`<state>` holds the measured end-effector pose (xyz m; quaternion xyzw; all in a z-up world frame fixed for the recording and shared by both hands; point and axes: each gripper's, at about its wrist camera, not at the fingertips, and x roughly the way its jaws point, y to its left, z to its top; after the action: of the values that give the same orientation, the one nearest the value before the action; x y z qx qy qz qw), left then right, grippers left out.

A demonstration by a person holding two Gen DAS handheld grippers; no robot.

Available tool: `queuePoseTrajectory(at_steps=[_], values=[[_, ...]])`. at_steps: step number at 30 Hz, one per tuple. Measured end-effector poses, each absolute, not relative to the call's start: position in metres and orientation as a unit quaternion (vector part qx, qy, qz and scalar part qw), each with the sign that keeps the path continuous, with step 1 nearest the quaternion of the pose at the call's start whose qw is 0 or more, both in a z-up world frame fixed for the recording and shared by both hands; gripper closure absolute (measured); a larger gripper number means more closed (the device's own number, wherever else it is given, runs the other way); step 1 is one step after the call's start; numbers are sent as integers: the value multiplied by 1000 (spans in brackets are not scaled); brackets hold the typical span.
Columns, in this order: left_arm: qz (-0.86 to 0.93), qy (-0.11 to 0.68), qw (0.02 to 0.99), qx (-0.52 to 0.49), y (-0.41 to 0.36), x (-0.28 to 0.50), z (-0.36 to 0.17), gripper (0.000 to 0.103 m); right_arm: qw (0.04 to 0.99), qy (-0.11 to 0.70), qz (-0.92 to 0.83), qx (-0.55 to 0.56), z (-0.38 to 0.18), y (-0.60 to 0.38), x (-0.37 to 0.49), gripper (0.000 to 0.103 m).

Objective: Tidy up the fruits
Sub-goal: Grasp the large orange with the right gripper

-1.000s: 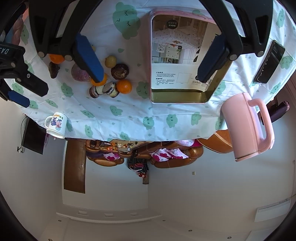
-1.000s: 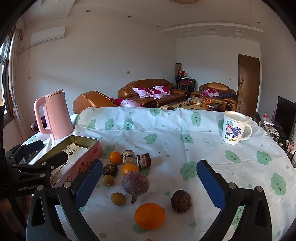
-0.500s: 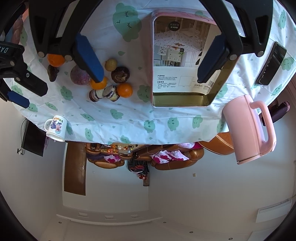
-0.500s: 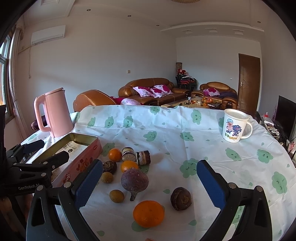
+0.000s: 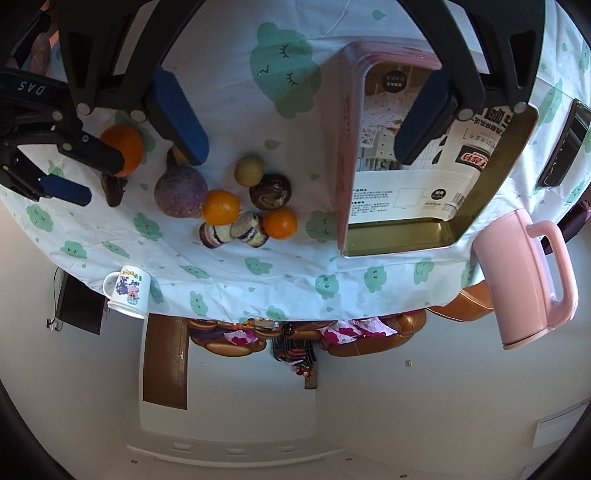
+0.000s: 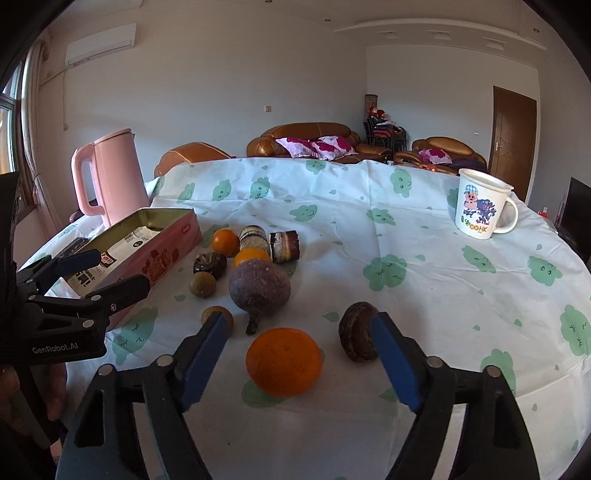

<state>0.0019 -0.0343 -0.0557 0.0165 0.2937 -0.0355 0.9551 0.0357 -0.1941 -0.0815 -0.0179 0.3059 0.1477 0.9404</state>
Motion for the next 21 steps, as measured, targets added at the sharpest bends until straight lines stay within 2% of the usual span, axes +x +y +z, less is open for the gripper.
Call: queuePoseTrajectory(at_steps=[4, 7, 8, 9, 10, 12, 18, 21], values=[[-51, 296, 953, 22, -41, 3, -55, 1, 932, 329, 152, -23, -88, -190, 43, 36], [-61, 302, 951, 23, -44, 4, -55, 7, 916, 363, 168, -23, -96, -188, 50, 37], [-65, 303, 950, 22, -46, 4, -54, 8, 913, 368, 172, -25, -97, -186, 52, 39], [-72, 304, 950, 22, -48, 4, -53, 9, 912, 370, 174, -29, -98, -185, 53, 52], [-78, 305, 949, 23, -50, 4, -53, 12, 913, 369, 173, -31, -99, -184, 53, 54], [-87, 309, 947, 26, -55, 5, -52, 17, 917, 358, 174, -24, -97, -186, 50, 54], [-117, 332, 936, 22, -67, 12, -57, 22, 940, 300, 155, 51, -86, -217, 37, 54], [-133, 353, 926, 24, -75, 21, -63, 35, 942, 296, 141, 69, -85, -224, 39, 54]])
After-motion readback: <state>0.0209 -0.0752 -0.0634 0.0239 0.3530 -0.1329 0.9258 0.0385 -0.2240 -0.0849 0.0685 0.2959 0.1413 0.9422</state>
